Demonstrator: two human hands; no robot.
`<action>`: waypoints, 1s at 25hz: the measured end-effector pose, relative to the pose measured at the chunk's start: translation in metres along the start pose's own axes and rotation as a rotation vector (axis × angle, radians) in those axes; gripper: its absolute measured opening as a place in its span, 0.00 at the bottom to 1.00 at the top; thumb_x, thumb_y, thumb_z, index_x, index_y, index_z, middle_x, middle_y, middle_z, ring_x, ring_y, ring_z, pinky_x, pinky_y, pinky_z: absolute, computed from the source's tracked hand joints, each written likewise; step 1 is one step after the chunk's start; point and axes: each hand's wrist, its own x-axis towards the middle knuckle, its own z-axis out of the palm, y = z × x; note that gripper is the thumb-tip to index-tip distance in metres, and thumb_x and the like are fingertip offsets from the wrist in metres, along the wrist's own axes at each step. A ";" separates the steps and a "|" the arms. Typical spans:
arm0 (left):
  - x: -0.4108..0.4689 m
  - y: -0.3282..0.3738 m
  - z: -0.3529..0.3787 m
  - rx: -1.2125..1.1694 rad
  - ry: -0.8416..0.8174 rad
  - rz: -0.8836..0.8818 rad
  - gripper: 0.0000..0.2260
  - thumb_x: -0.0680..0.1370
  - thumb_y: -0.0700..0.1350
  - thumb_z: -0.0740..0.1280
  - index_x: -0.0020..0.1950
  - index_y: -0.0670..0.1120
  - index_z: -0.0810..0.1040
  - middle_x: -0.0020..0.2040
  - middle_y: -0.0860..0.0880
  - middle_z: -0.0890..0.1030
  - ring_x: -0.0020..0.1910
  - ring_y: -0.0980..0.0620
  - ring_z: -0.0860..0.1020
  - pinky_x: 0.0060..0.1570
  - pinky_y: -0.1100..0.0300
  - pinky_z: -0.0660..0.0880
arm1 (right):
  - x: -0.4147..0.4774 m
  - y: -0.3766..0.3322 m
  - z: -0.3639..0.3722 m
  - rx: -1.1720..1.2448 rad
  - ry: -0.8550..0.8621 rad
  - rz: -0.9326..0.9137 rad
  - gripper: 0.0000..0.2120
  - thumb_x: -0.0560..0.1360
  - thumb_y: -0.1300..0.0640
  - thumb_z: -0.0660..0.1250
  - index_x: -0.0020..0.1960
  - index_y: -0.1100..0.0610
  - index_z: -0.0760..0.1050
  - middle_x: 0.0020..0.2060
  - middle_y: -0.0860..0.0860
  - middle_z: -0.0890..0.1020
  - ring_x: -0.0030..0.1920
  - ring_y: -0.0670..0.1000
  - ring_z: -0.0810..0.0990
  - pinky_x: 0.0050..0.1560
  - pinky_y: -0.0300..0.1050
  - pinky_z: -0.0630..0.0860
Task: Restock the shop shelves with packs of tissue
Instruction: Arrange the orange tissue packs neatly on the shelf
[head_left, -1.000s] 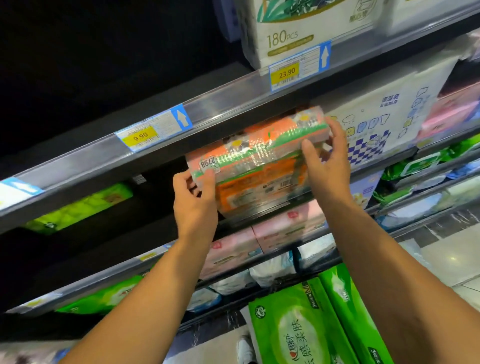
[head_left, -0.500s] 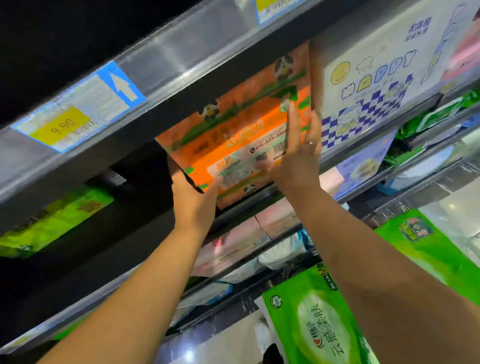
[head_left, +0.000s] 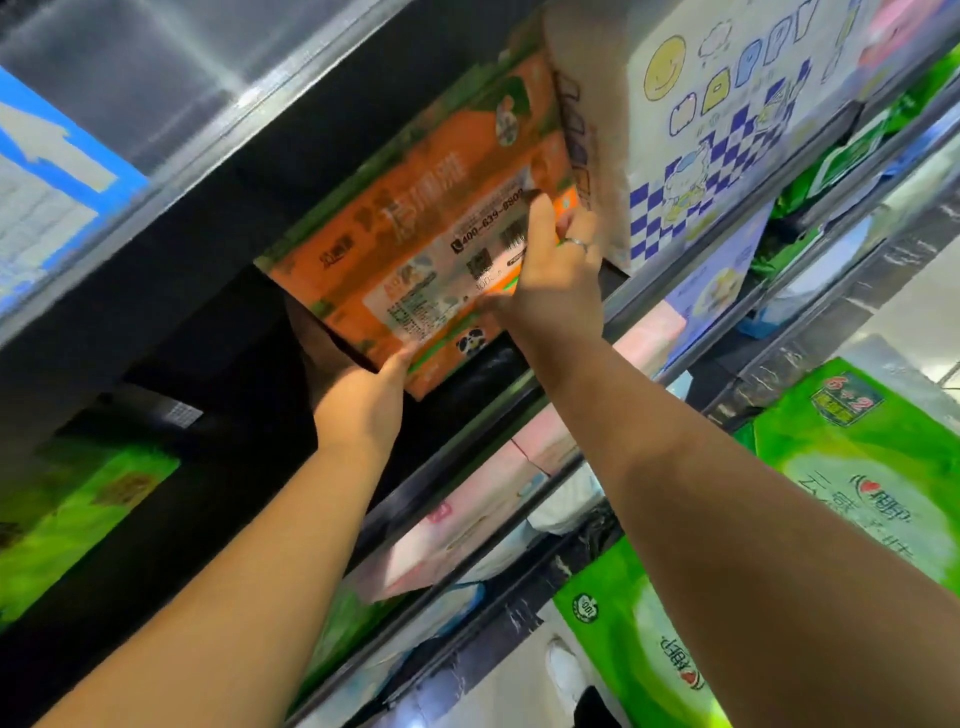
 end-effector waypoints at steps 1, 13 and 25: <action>0.003 0.002 0.002 0.019 -0.055 -0.018 0.33 0.79 0.58 0.62 0.78 0.43 0.53 0.67 0.42 0.73 0.63 0.41 0.72 0.58 0.57 0.67 | 0.004 -0.002 0.003 -0.001 -0.011 0.023 0.48 0.62 0.50 0.80 0.73 0.52 0.57 0.73 0.60 0.56 0.68 0.63 0.65 0.61 0.53 0.73; -0.018 -0.007 -0.017 0.057 -0.008 0.208 0.33 0.77 0.53 0.68 0.75 0.41 0.59 0.67 0.40 0.73 0.65 0.40 0.73 0.61 0.53 0.70 | -0.029 0.003 -0.005 -0.120 -0.072 -0.023 0.40 0.72 0.47 0.71 0.78 0.49 0.54 0.74 0.63 0.60 0.73 0.64 0.62 0.70 0.62 0.60; -0.150 -0.045 0.012 0.286 -0.234 0.947 0.30 0.69 0.52 0.68 0.69 0.47 0.69 0.66 0.44 0.72 0.66 0.45 0.68 0.67 0.56 0.59 | -0.231 0.087 -0.138 -0.627 -0.117 0.079 0.31 0.68 0.42 0.73 0.69 0.47 0.71 0.72 0.59 0.66 0.73 0.66 0.62 0.66 0.73 0.57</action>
